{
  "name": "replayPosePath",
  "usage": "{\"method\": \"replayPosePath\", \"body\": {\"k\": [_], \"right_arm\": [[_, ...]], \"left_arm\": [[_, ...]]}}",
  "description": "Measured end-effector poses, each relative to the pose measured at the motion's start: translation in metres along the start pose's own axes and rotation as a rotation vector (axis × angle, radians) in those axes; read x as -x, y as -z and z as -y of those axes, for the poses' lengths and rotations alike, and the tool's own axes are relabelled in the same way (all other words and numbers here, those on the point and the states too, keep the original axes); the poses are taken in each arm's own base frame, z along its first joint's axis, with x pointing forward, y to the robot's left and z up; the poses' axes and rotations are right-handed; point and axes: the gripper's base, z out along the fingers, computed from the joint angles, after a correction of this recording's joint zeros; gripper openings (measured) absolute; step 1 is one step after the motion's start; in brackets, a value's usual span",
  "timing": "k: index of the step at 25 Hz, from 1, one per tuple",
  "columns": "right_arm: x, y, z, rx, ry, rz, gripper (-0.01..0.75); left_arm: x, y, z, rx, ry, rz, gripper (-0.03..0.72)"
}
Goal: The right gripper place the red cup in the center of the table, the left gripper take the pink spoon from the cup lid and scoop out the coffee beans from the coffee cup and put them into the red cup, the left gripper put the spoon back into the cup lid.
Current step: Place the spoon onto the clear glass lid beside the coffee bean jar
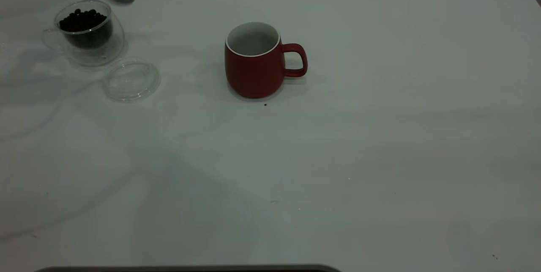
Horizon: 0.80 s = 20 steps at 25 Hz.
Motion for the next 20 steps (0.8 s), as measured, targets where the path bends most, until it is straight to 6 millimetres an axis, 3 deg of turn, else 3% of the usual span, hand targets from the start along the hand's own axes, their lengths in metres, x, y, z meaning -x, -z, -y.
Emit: {"method": "replayPosePath", "body": {"k": [4,7,14,20], "right_arm": [[0.000,0.000,0.000,0.000,0.000,0.000,0.374],[0.000,0.000,0.000,0.000,0.000,0.000,0.374],[0.000,0.000,0.000,0.000,0.000,0.000,0.374],[0.000,0.000,0.000,0.000,0.000,0.000,0.374]], "left_arm": [[-0.031,0.001,-0.035,-0.020,0.128,-0.020,0.120],[-0.044,-0.006,-0.054,-0.024,0.186,-0.027,0.120],[-0.051,-0.034,-0.086,-0.022,0.277,0.019,0.120],[-0.054,-0.052,-0.100,-0.089,0.285,0.078,0.120]]}}
